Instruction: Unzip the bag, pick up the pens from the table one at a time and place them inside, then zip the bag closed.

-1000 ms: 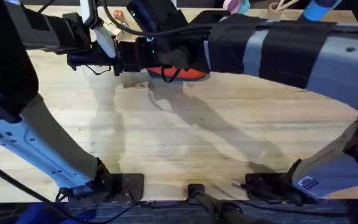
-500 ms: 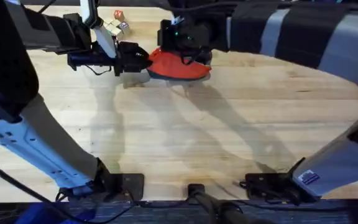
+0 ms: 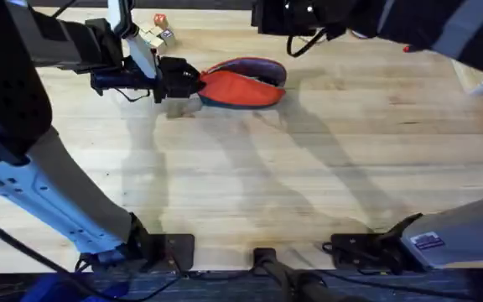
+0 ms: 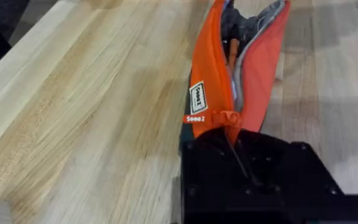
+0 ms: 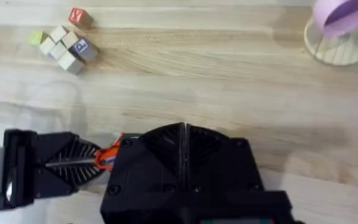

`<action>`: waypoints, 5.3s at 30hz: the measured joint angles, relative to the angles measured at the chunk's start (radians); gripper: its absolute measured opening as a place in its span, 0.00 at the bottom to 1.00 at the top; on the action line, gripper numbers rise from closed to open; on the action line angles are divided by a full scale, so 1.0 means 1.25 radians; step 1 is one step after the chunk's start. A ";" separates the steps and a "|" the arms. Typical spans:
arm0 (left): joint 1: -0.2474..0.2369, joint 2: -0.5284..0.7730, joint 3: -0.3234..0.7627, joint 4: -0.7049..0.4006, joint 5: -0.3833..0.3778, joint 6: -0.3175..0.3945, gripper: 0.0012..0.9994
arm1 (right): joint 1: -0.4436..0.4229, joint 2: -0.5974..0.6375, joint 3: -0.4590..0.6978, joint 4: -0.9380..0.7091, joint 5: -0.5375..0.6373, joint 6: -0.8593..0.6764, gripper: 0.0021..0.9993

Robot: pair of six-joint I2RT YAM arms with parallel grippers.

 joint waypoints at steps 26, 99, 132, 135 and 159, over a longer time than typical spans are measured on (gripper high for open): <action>0.000 0.000 0.000 0.000 0.000 0.000 0.04 | 0.017 -0.056 0.000 -0.051 -0.006 -0.091 1.00; 0.191 0.000 0.000 -0.401 0.101 0.223 1.00 | 0.120 0.262 0.105 0.028 -0.229 -0.086 0.97; 0.191 0.000 0.000 -0.401 0.100 0.223 0.99 | 0.113 0.275 0.105 0.006 -0.273 -0.017 0.04; 0.191 0.000 0.000 -0.401 0.100 0.223 1.00 | 0.113 0.275 0.106 -0.010 -0.277 -0.038 0.03; 0.139 0.000 0.000 -0.374 0.095 0.224 0.99 | 0.116 0.195 0.104 -0.122 -0.263 -0.139 0.03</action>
